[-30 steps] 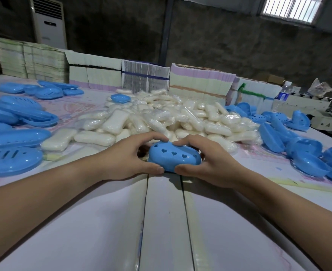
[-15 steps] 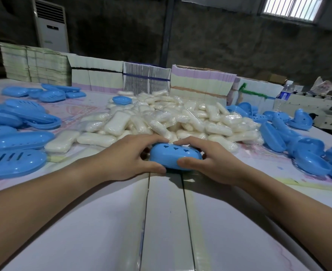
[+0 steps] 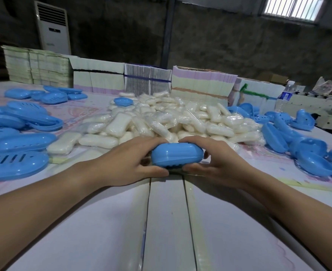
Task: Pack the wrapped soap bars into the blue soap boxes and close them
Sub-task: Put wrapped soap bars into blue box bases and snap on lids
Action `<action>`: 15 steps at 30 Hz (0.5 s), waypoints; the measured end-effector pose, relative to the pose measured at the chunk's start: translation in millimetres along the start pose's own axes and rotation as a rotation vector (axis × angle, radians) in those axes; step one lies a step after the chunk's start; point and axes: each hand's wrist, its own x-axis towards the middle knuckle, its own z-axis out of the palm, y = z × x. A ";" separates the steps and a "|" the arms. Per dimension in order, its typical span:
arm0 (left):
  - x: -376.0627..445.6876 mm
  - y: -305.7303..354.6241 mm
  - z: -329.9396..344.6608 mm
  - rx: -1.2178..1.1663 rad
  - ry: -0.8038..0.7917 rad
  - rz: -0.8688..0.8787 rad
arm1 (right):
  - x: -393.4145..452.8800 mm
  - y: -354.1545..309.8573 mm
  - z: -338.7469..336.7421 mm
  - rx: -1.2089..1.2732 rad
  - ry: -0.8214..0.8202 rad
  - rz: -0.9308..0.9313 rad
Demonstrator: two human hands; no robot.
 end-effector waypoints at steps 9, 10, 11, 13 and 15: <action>-2.6 2.3 -2.2 0.079 0.088 0.064 | -0.5 1.1 1.4 -0.034 -0.022 0.015; -2.9 2.3 -2.1 0.079 0.088 0.064 | -0.5 0.9 1.1 -0.042 -0.025 0.025; -2.9 1.7 -1.5 0.080 0.090 0.063 | -0.2 0.7 0.8 -0.049 -0.027 0.034; -2.5 0.2 1.3 0.076 0.107 0.055 | 0.0 -0.7 1.0 -0.055 -0.028 0.040; -1.7 -0.1 4.7 0.071 0.131 0.043 | -1.0 -3.7 1.6 -0.051 -0.013 0.026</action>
